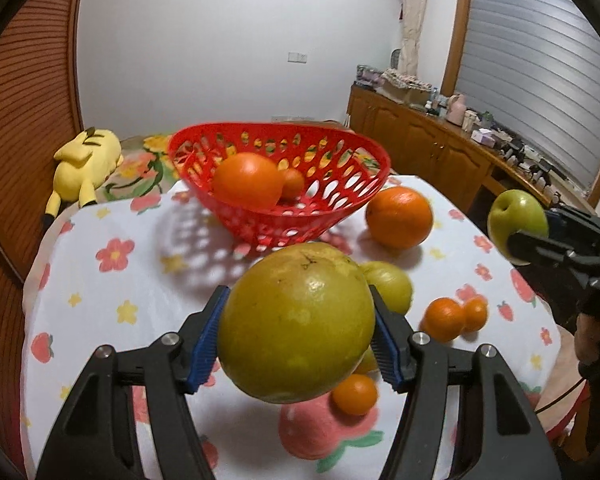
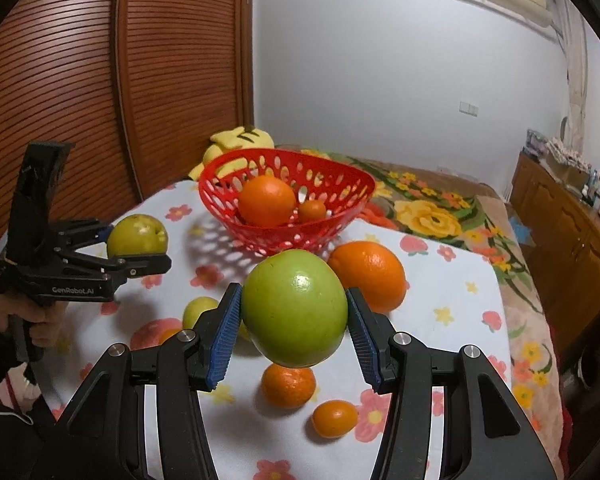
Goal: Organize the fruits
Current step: 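Carry the green apple and pomelo over the red basket with both tools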
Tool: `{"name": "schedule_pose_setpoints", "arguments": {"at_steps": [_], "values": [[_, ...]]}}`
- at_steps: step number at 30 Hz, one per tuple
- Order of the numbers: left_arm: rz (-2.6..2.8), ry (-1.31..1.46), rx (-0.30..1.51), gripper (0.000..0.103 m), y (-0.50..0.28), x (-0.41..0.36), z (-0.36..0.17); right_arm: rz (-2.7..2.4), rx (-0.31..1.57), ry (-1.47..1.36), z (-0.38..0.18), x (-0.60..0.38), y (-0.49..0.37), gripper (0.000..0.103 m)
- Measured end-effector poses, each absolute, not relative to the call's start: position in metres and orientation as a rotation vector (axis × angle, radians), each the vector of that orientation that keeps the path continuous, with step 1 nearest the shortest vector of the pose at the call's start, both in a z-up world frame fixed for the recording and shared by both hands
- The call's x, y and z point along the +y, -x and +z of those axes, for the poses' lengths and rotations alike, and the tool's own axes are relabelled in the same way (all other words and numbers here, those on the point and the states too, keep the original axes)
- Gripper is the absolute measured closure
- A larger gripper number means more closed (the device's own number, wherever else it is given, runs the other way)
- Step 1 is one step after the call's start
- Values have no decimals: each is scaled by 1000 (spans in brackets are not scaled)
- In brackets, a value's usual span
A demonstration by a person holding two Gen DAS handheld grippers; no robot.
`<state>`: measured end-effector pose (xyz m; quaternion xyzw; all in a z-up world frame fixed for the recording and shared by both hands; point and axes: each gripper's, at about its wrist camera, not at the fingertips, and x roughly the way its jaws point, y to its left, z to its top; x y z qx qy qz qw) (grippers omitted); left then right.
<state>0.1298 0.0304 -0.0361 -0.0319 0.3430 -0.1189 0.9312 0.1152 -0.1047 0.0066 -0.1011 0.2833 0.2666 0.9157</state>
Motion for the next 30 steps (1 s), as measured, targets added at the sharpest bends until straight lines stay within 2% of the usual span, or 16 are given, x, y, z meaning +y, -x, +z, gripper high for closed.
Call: {"name": "schedule_pose_setpoints", "arguments": {"at_steps": [15, 30], "values": [[-261, 68, 674, 39, -140, 21, -24, 543, 556, 233, 11, -101, -117, 50], [-269, 69, 692, 39, -180, 18, -23, 568, 598, 227, 1, -95, -159, 50]]}}
